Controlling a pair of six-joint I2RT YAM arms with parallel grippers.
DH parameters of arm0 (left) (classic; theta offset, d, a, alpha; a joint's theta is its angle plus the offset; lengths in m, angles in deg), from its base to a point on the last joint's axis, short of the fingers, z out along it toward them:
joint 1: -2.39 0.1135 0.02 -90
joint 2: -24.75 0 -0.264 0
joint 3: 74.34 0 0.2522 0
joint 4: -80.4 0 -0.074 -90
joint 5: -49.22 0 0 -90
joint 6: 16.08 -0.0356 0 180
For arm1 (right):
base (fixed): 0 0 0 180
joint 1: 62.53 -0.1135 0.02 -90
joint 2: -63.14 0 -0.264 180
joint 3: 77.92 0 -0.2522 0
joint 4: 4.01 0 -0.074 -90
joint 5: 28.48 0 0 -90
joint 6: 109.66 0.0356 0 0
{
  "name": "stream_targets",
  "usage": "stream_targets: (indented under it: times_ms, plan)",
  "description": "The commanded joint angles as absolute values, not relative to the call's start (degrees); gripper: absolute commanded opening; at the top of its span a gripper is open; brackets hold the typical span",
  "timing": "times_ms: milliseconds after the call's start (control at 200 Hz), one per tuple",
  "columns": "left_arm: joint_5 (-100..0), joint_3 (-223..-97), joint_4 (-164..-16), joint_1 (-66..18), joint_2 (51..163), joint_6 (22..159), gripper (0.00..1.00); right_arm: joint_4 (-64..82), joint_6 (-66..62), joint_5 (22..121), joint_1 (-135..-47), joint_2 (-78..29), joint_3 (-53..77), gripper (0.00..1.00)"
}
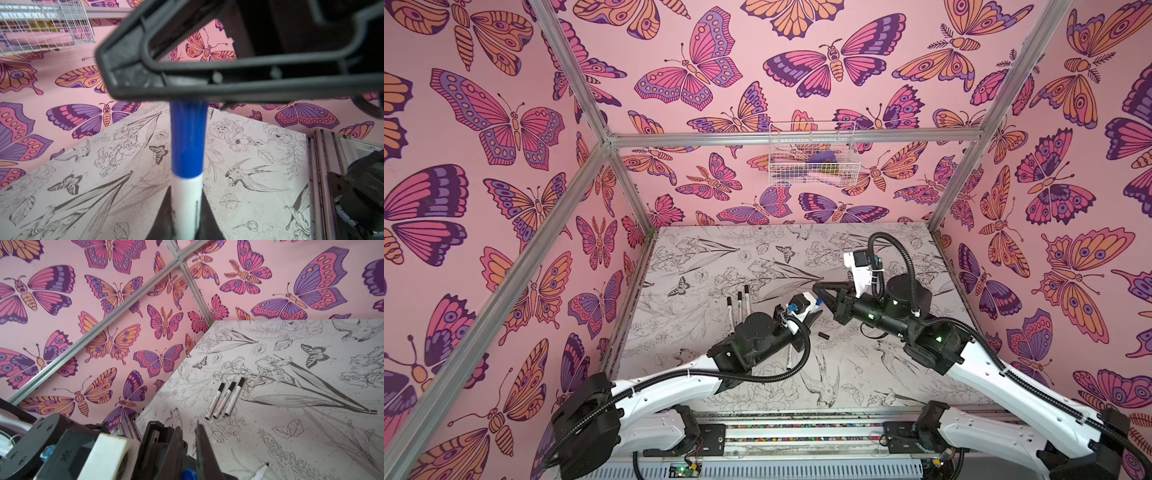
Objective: Insert the pens into the pen caps
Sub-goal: 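Press the blue cap firmly while the left gripper holds the marker upright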
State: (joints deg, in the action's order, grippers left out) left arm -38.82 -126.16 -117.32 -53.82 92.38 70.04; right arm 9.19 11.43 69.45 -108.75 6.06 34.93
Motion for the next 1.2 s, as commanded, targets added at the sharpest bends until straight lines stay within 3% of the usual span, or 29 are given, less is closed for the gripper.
stream_targets:
  times_ms: [0, 566, 811, 986, 1197]
  plan:
    - [-39.2, -132.4, -132.4, -52.9, 90.8, 69.7, 0.00, 19.5, 15.0, 69.3, -110.0, 4.1, 38.1, 0.00]
    - [-40.4, -134.1, -132.8, -53.0, 90.2, 71.8, 0.00, 23.7, 16.5, 65.5, -111.0, 1.3, 39.4, 0.00]
    - [-36.4, -139.9, -131.8, -58.2, 91.4, 58.2, 0.00, 27.9, 17.3, 61.7, -111.0, 0.2, 39.5, 0.00]
    - [-34.5, -144.0, -132.3, -63.2, 93.9, 46.6, 0.00, 30.3, 16.9, 66.2, -109.2, -1.5, 38.4, 0.00]
    - [-38.3, -143.3, -134.1, -63.2, 93.1, 52.6, 0.00, 30.3, 14.9, 78.5, -106.0, -2.9, 37.8, 0.00]
